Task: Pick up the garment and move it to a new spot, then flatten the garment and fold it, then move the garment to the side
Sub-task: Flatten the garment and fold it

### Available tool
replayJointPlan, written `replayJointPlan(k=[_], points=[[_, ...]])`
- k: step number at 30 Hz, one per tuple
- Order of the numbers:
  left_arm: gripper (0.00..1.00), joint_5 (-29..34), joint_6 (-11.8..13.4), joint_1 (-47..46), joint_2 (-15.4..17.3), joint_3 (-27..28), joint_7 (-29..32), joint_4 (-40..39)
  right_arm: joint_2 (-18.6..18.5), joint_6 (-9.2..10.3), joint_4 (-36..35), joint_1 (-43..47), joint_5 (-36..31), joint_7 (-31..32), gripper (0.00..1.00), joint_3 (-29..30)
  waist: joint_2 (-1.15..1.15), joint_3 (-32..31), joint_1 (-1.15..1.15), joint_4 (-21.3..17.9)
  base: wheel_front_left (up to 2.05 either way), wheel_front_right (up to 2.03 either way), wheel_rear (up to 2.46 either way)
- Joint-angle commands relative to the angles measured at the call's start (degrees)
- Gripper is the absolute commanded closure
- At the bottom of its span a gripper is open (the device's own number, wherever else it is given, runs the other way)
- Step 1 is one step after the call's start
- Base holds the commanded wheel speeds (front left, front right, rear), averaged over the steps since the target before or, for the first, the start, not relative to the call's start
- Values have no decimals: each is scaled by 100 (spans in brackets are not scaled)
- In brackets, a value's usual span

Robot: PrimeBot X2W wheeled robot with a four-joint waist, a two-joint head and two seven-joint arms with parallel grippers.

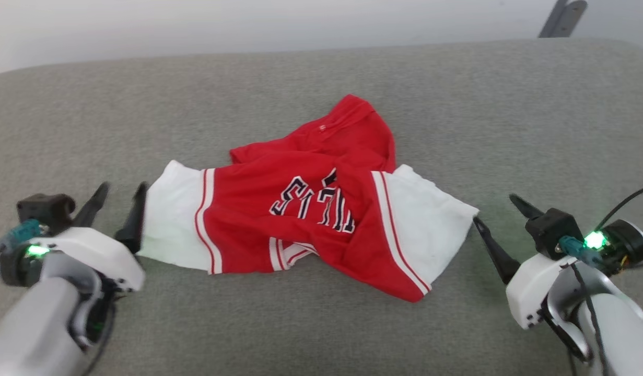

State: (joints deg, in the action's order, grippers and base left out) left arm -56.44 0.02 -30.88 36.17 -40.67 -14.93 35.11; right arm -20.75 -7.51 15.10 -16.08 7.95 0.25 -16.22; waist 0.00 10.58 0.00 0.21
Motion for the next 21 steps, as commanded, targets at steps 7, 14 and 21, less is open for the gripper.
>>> replayJointPlan(k=[7,14,21], points=[[0,2280,501,1628,-997,2109,-33,-1874,-1153,5,-794,-41,1346,2230,0,-752,0,75,0,480,0,0,0],[0,3517,202,2308,-1841,2942,-34,-2606,-1388,4,-1233,-157,1887,3823,0,-466,0,340,0,833,0,0,0],[0,3996,-376,2136,-2495,3501,-34,-2493,-1199,4,-1215,-225,1860,4731,0,-180,0,745,0,1182,0,0,0]])
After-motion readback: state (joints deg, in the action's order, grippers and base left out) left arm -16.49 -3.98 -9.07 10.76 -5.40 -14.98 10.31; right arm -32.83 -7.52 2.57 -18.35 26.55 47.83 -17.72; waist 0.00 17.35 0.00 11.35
